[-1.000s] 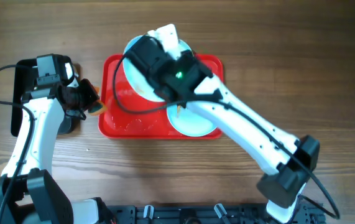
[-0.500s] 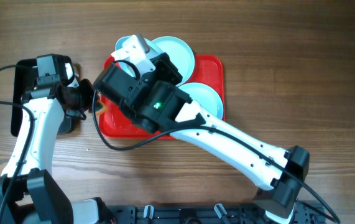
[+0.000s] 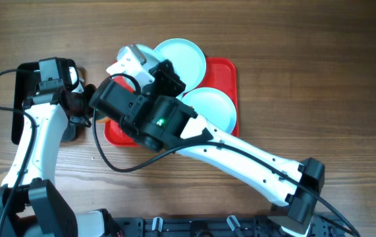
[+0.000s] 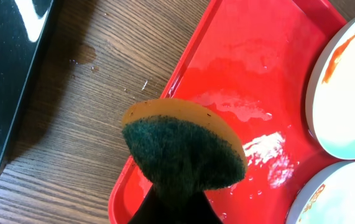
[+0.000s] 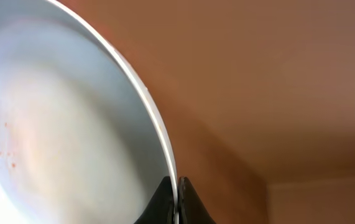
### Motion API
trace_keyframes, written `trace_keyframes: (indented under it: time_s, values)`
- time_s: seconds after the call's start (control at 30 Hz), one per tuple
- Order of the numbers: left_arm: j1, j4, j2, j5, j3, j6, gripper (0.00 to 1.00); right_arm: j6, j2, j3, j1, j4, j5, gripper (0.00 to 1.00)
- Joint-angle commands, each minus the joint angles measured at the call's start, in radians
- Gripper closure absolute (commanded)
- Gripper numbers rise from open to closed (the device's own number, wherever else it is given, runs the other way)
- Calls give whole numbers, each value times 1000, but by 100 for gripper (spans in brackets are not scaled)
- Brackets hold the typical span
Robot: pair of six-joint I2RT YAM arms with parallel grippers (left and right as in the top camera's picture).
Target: Clean dirty plates on tray and stack at the side
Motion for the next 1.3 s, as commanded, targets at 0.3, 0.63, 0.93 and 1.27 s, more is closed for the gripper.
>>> trace_keyframes:
  time_s: [0.3,0.63,0.93,1.27]
  values:
    - [3,17,-2,99,-5,71,96,519,-2,-229,-301,27,-800,96]
    - [-24,87,-101,264,-6,77,96,615,0,-516,-347,387,-1104,96]
    - [-159,84,2,259,-7,77,96,697,106,-526,-346,444,-1166,96]
    - [-196,84,137,191,-7,72,96,750,163,-526,-346,462,-1192,95]
